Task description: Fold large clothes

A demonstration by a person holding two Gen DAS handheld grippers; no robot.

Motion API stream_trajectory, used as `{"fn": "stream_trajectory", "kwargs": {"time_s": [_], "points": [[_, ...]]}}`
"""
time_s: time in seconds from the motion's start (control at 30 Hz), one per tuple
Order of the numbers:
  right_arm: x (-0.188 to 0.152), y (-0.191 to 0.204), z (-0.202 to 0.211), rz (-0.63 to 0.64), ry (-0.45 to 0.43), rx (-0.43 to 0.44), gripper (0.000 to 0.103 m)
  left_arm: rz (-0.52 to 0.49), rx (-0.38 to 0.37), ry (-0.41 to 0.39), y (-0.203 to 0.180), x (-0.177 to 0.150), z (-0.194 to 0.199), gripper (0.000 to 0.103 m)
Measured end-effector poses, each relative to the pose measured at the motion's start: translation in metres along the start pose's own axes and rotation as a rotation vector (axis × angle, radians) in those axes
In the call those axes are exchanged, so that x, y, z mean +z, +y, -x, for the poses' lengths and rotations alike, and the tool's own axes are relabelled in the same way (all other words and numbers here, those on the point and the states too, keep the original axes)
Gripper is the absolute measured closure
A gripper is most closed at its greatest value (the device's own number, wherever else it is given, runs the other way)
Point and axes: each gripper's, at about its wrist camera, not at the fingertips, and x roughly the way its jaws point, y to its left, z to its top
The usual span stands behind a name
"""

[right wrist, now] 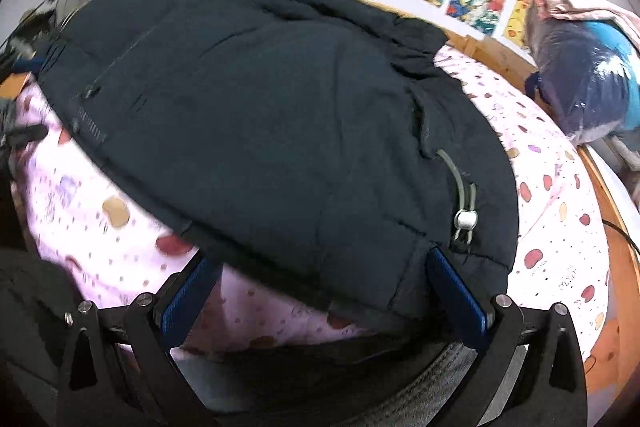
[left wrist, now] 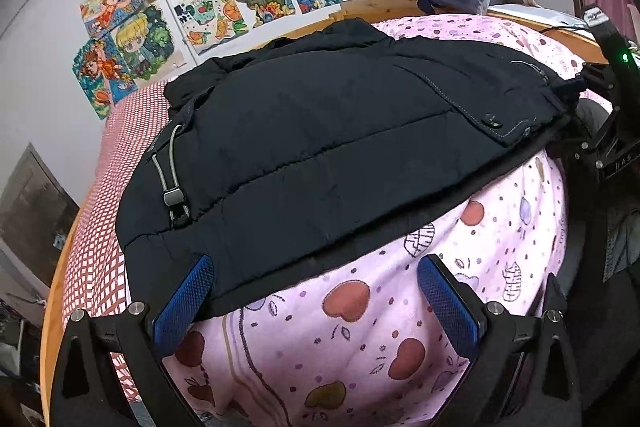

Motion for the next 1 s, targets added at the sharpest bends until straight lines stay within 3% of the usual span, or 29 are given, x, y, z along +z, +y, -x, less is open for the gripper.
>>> {"fn": "stream_trajectory", "kwargs": {"time_s": [0.2, 0.47, 0.7, 0.93, 1.0], "points": [[0.008, -0.019, 0.013, -0.121, -0.094, 0.027, 0.002, 0.042, 0.027, -0.024, 0.006, 0.004, 0.002, 0.000], [0.013, -0.033, 0.017, -0.177, -0.165, 0.048, 0.002, -0.014, 0.096, -0.073, -0.004, 0.005, 0.005, 0.000], [0.037, -0.049, 0.019, -0.229, -0.228, 0.078, 0.002, 0.009, 0.119, -0.089, -0.003, 0.014, 0.006, 0.000], [0.042, -0.049, 0.019, -0.226, -0.245, 0.079, 0.002, 0.012, 0.164, -0.120, 0.005, 0.021, 0.010, 0.002], [0.040, -0.049, 0.017, -0.232, -0.241, 0.085, 0.002, -0.011, 0.194, -0.145, 0.004, 0.023, 0.013, 0.007]]}}
